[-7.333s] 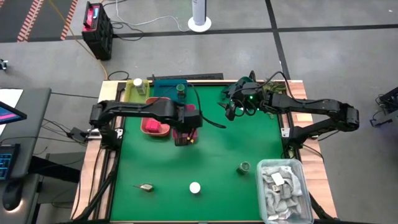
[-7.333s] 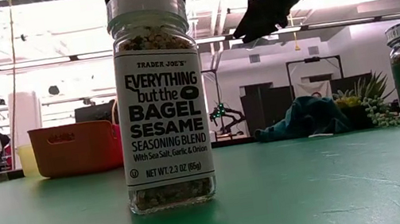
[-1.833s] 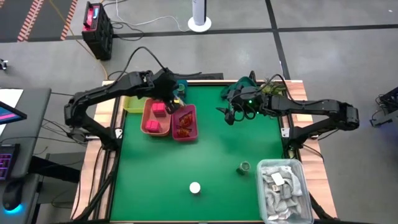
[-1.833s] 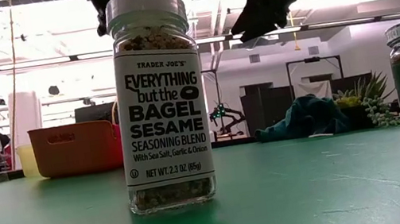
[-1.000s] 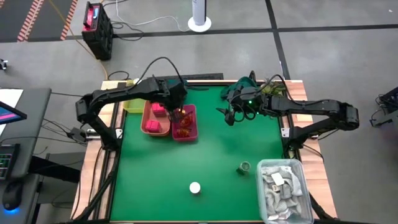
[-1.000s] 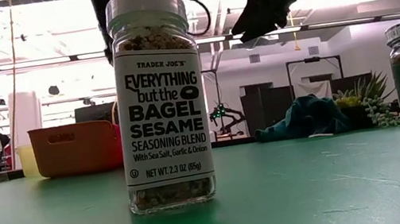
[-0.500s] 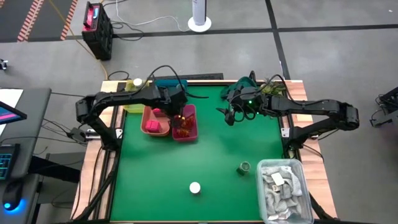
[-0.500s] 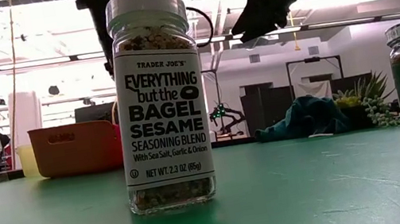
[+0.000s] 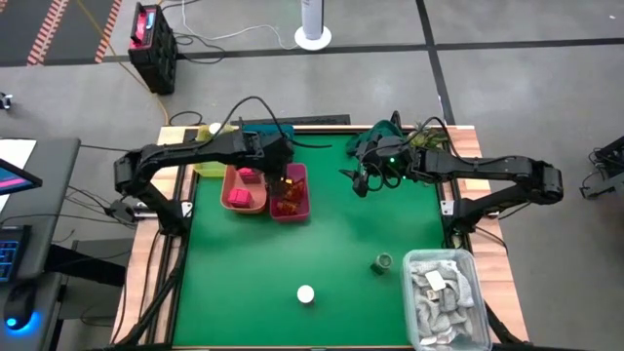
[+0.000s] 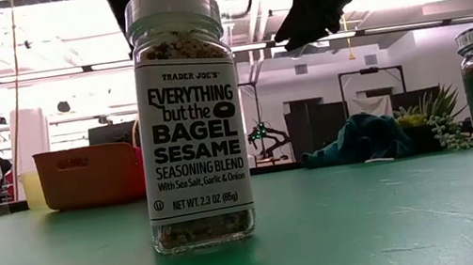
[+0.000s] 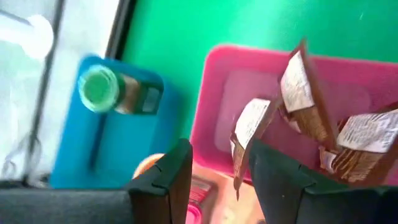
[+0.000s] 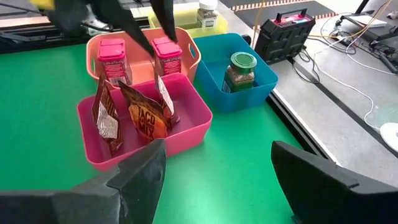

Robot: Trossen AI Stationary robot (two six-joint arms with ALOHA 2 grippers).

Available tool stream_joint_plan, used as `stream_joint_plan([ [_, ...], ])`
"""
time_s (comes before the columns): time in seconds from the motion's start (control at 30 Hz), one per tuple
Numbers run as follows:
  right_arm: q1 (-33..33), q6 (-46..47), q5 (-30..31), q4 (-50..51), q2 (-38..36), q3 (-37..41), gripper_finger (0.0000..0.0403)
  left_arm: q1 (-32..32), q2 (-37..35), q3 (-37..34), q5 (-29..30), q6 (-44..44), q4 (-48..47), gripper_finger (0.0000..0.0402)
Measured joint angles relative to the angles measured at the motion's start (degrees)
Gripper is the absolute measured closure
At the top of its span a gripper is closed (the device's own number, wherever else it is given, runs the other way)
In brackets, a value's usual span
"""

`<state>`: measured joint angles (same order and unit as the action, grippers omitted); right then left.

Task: Sort spices by type
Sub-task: Put the white seasoning bottle into the yellow bin

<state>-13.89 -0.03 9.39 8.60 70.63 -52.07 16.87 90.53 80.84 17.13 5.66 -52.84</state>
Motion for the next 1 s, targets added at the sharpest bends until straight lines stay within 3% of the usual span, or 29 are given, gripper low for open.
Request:
stream_joint_plan([
  [0.13, 0.00, 0.00, 0.00, 0.05, 0.00, 0.00, 0.0086, -2.44, -1.65, 2.10, 0.36, 1.69, -0.30, 0.0253],
  [0.37, 0.00, -0.25, 0.00, 1.06, 0.00, 0.00, 0.0086, -15.22, -3.89, 2.78, -11.00, 1.21, -0.07, 0.0253],
  [0.63, -0.02, -0.14, 0.00, 2.17, 0.00, 0.00, 0.0086, -31.88, 0.26, 0.50, -7.37, -9.31, 4.88, 0.0252],
  [0.83, -0.02, 0.45, 0.00, 2.15, 0.00, 0.00, 0.0086, -37.57, 3.39, 0.52, -7.22, -15.91, 10.87, 0.0243],
  [1.0, -0.09, 0.24, 0.02, 2.12, 0.00, 0.00, 0.0086, -39.50, 4.90, 0.52, -9.35, -18.71, 17.46, 0.0201],
])
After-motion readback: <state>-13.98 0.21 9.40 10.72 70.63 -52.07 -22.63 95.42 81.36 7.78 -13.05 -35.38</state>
